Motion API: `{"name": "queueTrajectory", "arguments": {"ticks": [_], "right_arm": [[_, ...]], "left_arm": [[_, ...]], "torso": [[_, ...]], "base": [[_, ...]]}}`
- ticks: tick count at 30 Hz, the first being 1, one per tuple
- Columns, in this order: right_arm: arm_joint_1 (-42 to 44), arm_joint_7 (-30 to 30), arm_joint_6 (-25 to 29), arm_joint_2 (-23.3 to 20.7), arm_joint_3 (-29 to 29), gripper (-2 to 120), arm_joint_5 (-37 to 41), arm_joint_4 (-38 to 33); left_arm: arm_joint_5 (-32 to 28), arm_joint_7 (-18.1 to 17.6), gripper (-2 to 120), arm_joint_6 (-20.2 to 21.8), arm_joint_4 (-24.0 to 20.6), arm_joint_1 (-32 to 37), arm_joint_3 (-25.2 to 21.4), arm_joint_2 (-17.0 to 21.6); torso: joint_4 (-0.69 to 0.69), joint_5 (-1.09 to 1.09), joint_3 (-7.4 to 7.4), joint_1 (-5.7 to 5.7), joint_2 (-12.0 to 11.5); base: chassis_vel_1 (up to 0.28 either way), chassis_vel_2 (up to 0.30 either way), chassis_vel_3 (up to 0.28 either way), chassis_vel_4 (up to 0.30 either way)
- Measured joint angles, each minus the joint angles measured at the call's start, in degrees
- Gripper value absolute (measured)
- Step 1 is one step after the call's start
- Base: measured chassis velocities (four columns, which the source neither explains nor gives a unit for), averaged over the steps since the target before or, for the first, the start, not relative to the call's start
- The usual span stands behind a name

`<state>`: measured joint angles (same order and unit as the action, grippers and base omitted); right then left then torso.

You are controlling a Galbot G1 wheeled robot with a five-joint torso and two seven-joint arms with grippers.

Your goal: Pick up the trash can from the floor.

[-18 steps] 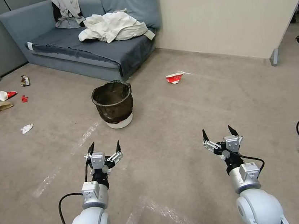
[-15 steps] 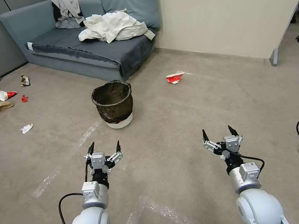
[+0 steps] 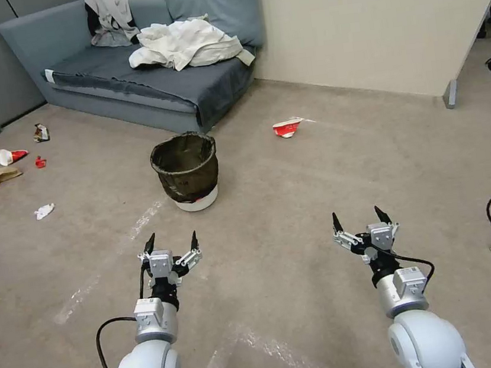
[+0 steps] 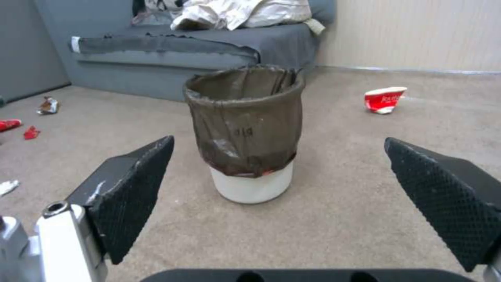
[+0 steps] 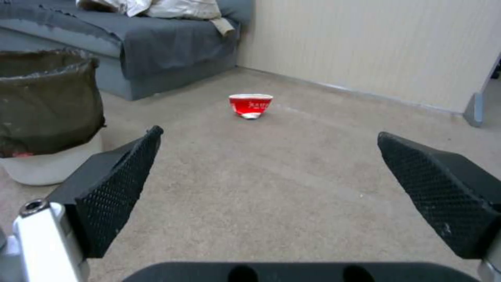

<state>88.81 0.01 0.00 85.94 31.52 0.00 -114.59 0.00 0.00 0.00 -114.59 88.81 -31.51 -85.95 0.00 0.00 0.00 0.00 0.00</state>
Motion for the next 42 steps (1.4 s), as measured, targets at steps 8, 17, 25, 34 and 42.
{"name": "queueTrajectory", "arguments": {"ticks": [8,17,25,34,42], "right_arm": [[0.0,0.0,0.0,0.0,0.0,100,0.0,0.0],[4.09,1.06,-0.94,1.44,-0.5,100,0.1,-7.36],[8.62,2.15,-1.85,2.93,-1.03,100,0.28,-15.66],[14.95,3.89,-3.09,5.26,-1.57,100,1.05,-27.06],[15.13,4.09,-3.29,5.4,-0.9,100,1.55,-27.07]], "left_arm": [[0.0,0.0,100,0.0,0.0,0.0,0.0,0.0],[-1.75,-0.99,100,0.81,-7.39,4.22,-2.28,1.76],[-3.89,-2.16,100,1.73,-15.58,8.85,-4.66,3.64],[-7.7,-4.14,100,3.43,-27.03,15.52,-8.38,6.57],[-9.37,-6.57,100,5.71,-29.34,19.14,-10.77,7.76]], "torso": [[0.0,0.0,0.0,0.0,0.0],[0.0,-0.01,0.0,0.0,0.0],[0.0,0.01,0.0,0.0,0.0],[-0.02,-0.02,0.0,0.0,0.0],[0.0,0.0,0.0,0.0,0.0]], "base": [[0.0,0.0,0.0,0.0],[0.0,0.0,0.0,0.0],[0.0,0.0,0.0,0.0],[0.0,0.0,0.0,0.0],[0.0,0.0,0.0,0.0]]}}
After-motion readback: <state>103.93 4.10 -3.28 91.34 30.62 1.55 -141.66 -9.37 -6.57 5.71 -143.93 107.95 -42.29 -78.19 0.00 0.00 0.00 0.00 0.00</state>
